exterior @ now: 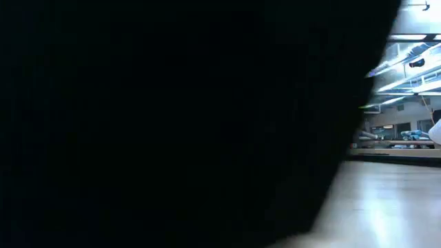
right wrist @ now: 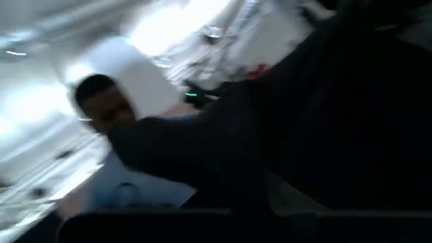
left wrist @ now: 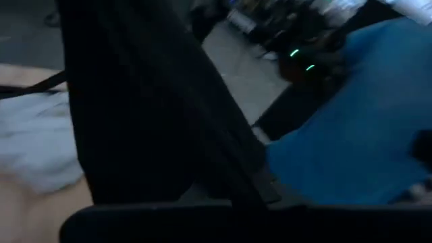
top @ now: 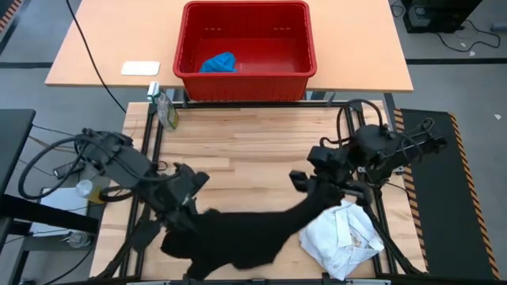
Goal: Fold laundry
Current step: Fold the black shirt
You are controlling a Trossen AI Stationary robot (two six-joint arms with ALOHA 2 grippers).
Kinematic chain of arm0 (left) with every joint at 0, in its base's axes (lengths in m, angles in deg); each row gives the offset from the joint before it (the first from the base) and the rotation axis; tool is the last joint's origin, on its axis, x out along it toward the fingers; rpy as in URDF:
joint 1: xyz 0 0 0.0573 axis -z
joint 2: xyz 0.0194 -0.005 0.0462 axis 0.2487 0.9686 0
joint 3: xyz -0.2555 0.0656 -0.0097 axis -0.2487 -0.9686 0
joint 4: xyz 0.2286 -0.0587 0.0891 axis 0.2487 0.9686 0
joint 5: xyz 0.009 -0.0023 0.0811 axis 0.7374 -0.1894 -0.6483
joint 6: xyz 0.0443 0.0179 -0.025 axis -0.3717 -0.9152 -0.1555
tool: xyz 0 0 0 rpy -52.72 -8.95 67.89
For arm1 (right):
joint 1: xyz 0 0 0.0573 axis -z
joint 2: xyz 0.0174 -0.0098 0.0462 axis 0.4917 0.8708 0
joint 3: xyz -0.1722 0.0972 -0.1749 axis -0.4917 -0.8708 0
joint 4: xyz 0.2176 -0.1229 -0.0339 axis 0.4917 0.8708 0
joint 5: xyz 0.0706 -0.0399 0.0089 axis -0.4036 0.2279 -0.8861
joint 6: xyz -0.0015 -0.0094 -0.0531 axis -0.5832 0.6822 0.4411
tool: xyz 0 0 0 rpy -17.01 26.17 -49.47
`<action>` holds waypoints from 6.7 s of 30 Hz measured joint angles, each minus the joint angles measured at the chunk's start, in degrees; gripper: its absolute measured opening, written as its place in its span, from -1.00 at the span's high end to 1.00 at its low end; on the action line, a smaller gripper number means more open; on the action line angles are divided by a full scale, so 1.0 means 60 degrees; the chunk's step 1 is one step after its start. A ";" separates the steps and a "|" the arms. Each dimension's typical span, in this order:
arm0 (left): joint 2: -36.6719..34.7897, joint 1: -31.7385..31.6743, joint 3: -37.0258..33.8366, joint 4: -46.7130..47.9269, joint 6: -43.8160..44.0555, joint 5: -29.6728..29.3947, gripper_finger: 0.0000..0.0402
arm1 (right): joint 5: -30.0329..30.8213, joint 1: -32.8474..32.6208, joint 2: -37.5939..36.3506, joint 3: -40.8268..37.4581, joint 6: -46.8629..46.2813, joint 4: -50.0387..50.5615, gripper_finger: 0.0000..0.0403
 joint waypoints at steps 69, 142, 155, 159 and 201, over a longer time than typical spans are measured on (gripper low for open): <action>-0.0959 -0.3679 -0.6642 0.6099 -0.0605 -0.6396 0.96 | 0.6272 0.4631 0.1119 0.0004 0.6385 0.8139 0.92; -0.0527 -0.2282 -1.2009 -0.0142 -0.3017 -0.9396 0.97 | 0.7599 0.2490 0.2026 -0.3486 0.7836 0.6668 0.92; -0.0416 -0.1174 -1.2225 -0.0881 -0.2920 -0.8326 0.97 | 0.6825 0.1390 0.2026 -0.4663 0.7223 0.5216 0.92; -0.0412 -0.0944 -1.2665 -0.1484 -0.3260 -0.7234 0.97 | 0.6803 0.1029 0.2026 -0.5010 0.7385 0.4433 0.91; -0.2520 -0.5250 -1.3999 -0.2323 -0.2728 -0.3040 0.18 | 0.5449 0.3103 0.1877 -0.6410 0.5808 0.0374 0.10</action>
